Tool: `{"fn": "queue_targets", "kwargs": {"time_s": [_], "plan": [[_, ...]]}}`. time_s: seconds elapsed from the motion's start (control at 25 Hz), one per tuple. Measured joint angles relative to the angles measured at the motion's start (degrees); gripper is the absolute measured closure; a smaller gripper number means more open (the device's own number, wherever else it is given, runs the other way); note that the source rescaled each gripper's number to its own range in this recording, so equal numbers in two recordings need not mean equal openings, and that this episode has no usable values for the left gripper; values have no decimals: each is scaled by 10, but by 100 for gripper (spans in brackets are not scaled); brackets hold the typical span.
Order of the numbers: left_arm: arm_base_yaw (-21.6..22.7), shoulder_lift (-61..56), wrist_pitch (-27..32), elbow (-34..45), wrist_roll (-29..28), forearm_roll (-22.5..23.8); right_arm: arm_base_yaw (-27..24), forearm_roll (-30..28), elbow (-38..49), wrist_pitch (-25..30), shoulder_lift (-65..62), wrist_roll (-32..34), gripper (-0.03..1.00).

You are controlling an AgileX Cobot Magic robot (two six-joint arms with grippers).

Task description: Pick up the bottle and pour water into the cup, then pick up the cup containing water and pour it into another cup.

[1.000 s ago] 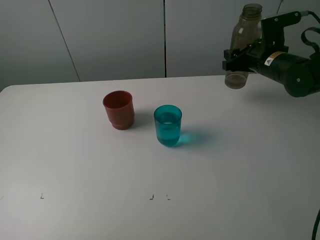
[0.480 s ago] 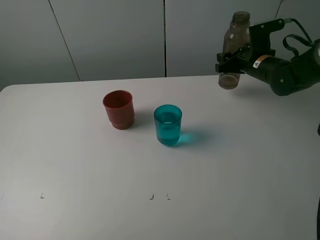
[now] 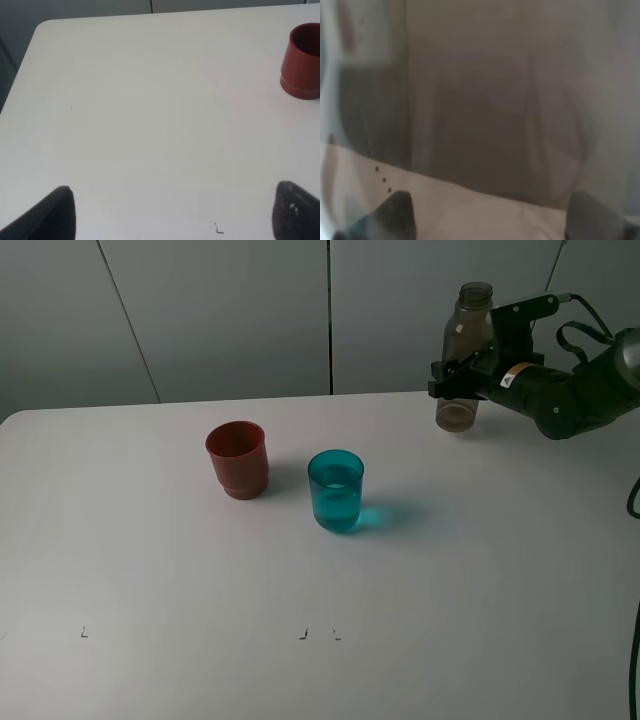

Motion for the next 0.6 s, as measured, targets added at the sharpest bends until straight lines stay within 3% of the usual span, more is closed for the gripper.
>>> {"fn": "queue_targets", "kwargs": {"time_s": [0.6], "plan": [[0,0,0,0,4,0,0,0,-1,-8,11,0,97]]}}
